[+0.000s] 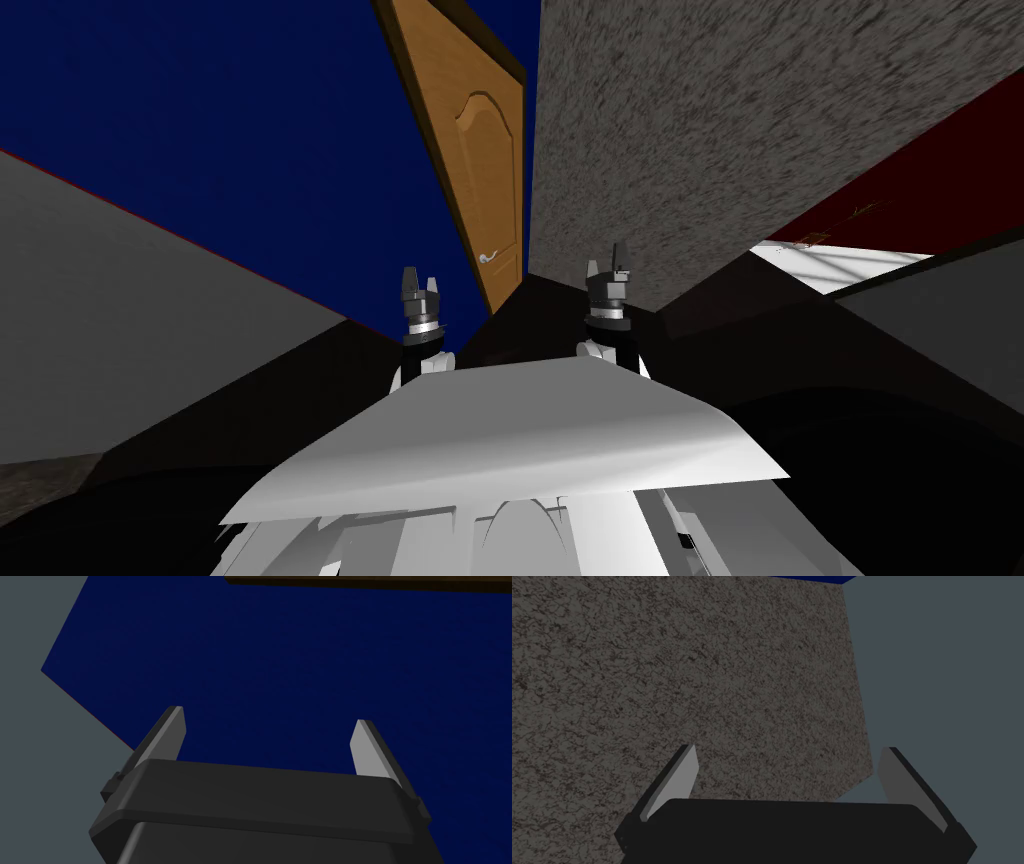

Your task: Pull the door open

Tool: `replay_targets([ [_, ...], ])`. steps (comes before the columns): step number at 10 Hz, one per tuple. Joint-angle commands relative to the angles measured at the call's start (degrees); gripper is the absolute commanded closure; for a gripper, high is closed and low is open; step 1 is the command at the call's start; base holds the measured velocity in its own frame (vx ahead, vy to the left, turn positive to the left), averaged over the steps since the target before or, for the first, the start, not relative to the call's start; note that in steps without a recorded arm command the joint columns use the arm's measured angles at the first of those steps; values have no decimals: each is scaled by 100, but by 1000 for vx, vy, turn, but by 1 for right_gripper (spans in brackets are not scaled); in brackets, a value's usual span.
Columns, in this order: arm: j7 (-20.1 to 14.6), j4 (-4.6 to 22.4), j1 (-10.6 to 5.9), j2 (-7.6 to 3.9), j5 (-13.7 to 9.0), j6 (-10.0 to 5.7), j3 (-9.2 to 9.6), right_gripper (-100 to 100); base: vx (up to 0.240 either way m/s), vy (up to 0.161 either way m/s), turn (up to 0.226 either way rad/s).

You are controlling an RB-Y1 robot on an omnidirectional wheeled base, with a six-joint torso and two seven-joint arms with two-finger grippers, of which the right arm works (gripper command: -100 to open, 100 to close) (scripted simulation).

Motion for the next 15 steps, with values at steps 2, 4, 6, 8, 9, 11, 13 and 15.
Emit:
replay_targets([
  [2, -36, 267, -126, -64, -7, -40, -7, -100, 25, -52, 134],
  [4, -64, 472, -222, -109, -12, -70, -13, -100, 75, 3, 96],
  [6, -99, 733, -345, -163, -19, -109, -20, -100, 70, -21, 129],
  [8, -139, 1027, -484, -221, -26, -153, -29, -100, 63, -35, 152],
  [9, -163, 1192, -565, -254, -30, -179, -34, -100, 77, -41, 166],
  [11, -188, 1384, -652, -287, -35, -206, -39, -100, 44, -23, 67],
  [13, -238, 1728, -828, -354, -44, -261, -49, -100, 59, -42, 192],
  [15, -296, 2114, -1030, -425, -55, -325, -61, -100, 88, -43, 186],
])
